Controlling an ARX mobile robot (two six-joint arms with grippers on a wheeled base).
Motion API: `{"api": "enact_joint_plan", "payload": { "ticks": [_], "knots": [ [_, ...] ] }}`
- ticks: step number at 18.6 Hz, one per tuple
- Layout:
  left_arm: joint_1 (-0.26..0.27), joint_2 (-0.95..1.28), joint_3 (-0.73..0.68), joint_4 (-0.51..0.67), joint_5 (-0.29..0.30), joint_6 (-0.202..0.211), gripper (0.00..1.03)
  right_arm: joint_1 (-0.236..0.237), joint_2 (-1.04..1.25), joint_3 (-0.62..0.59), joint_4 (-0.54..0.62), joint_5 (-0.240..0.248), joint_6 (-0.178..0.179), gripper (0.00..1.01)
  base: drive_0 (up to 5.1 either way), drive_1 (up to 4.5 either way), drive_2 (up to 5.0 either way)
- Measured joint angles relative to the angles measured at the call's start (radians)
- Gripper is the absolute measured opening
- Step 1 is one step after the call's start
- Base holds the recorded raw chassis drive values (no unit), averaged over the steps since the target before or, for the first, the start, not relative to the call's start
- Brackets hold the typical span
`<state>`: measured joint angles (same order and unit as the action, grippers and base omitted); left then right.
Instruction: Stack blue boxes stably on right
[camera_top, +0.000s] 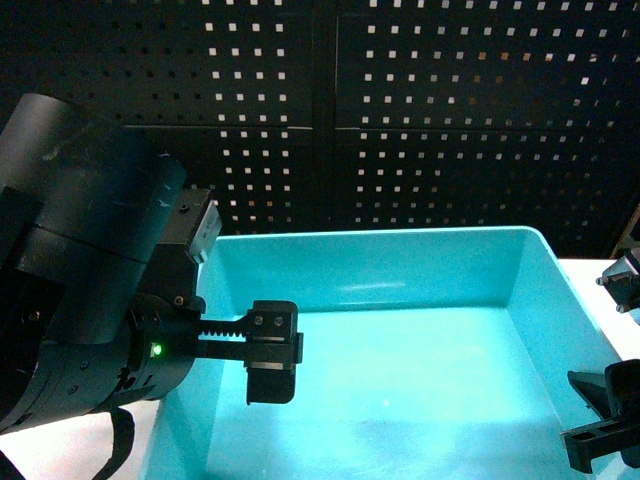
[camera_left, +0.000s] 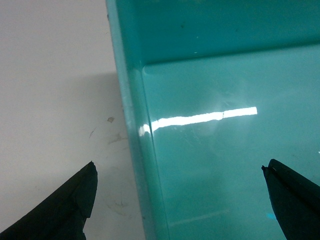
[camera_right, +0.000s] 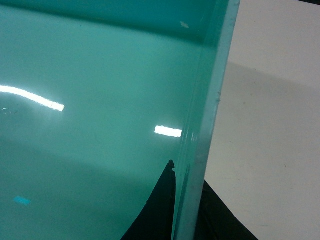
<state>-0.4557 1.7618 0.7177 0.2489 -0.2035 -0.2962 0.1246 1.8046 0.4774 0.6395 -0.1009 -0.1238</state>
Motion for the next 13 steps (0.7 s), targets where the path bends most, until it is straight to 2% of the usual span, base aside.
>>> {"api": "enact_joint_plan", "payload": {
  "ticks": [3, 7, 13],
  "knots": [
    [0.016, 0.053, -0.006, 0.023, -0.015, -0.014, 0.98, -0.001, 0.000, 0.000, 0.001, -0.002, 0.000, 0.07, 0.0, 0.00, 0.0],
    [0.012, 0.050, -0.019, 0.034, -0.031, -0.033, 0.64, -0.008, 0.006, -0.004, 0.013, -0.006, -0.001, 0.07, 0.0, 0.00, 0.0],
    [-0.006, 0.035, -0.024, 0.011, -0.047, -0.037, 0.13, -0.006, 0.005, -0.015, 0.027, -0.005, -0.001, 0.07, 0.0, 0.00, 0.0]
  ]
}}
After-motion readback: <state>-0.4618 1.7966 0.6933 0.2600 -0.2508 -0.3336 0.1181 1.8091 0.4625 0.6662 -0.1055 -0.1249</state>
